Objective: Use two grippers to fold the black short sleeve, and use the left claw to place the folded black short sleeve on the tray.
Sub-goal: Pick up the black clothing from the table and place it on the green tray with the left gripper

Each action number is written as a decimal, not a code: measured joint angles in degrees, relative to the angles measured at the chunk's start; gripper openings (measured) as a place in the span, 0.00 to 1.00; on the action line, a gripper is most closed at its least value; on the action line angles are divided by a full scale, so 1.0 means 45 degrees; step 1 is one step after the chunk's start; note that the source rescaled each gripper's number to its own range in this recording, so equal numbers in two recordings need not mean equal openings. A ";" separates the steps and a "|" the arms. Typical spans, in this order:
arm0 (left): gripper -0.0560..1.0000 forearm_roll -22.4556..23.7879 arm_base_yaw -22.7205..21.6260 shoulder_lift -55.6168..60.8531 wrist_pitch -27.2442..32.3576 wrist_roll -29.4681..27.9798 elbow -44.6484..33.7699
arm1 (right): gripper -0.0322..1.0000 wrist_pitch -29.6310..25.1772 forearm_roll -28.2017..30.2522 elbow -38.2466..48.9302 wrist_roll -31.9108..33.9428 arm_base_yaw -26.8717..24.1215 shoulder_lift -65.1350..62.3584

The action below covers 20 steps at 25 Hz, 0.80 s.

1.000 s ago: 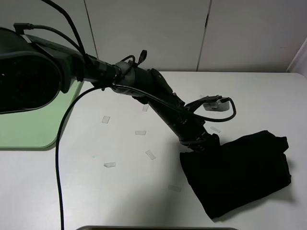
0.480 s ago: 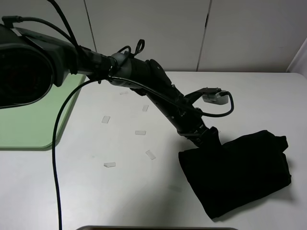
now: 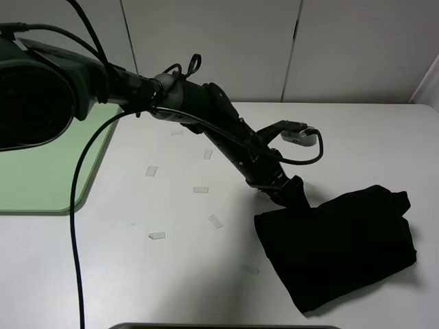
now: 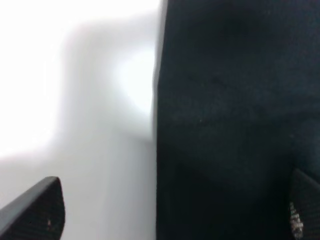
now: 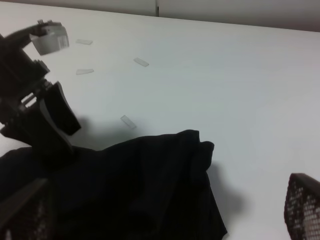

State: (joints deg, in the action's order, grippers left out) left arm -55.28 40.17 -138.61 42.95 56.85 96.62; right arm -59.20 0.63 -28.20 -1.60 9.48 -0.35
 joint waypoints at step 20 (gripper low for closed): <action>0.47 -0.1162 0.0525 -0.0382 0.1371 0.0172 0.0026 | 1.00 0.0000 0.0000 0.0000 0.0000 0.0000 0.0000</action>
State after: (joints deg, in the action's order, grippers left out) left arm -60.50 42.53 -140.33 49.12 57.62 96.74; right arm -59.20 0.63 -28.20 -1.60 9.48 -0.35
